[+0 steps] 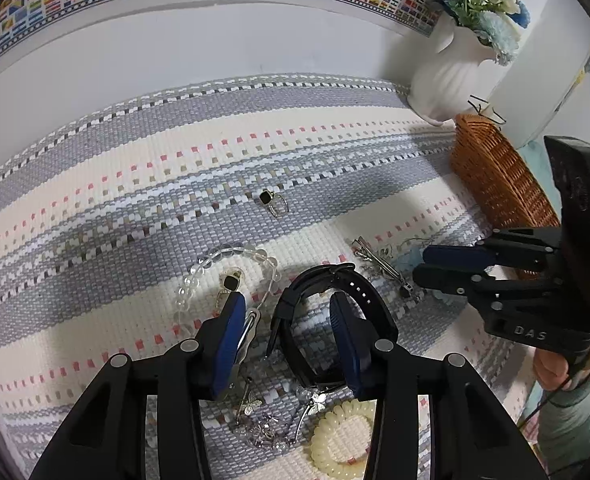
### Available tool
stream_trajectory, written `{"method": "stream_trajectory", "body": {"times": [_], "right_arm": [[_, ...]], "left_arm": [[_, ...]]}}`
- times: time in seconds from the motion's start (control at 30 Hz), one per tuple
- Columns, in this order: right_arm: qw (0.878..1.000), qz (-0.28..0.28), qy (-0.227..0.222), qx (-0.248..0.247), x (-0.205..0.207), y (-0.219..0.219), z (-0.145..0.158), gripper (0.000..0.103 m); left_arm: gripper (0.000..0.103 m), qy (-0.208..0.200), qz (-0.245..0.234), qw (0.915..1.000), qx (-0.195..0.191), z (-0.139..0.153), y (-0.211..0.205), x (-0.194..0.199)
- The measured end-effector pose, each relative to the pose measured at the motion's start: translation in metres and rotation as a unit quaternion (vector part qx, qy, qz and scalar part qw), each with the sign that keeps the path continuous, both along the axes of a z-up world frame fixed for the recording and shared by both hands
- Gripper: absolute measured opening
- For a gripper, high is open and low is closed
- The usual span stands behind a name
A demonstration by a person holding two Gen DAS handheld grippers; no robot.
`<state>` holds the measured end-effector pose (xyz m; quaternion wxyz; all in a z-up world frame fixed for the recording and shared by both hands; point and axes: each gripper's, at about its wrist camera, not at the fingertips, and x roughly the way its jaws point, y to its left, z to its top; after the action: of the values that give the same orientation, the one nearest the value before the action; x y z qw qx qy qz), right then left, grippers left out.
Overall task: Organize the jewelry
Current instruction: 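Grasp the black smartwatch with the left tool while the right tool grasps the light-blue hair clip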
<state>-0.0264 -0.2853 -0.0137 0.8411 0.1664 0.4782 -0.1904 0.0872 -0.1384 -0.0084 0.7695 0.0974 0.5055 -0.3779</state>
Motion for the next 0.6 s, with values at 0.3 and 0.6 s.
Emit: {"method": "stream_trajectory", "body": {"times": [0.3,0.6], "right_arm": [[0.998,0.014,0.009,-0.054,0.010,0.017,-0.003,0.012],[0.993,0.014,-0.104,-0.060,-0.010,0.026,0.039,0.012]], "left_arm": [[0.045,-0.001,0.005,1.0000,0.008,-0.002,-0.002,0.000],[0.043,0.007,0.005,1.0000,0.000,0.001,0.001,-0.001]]}}
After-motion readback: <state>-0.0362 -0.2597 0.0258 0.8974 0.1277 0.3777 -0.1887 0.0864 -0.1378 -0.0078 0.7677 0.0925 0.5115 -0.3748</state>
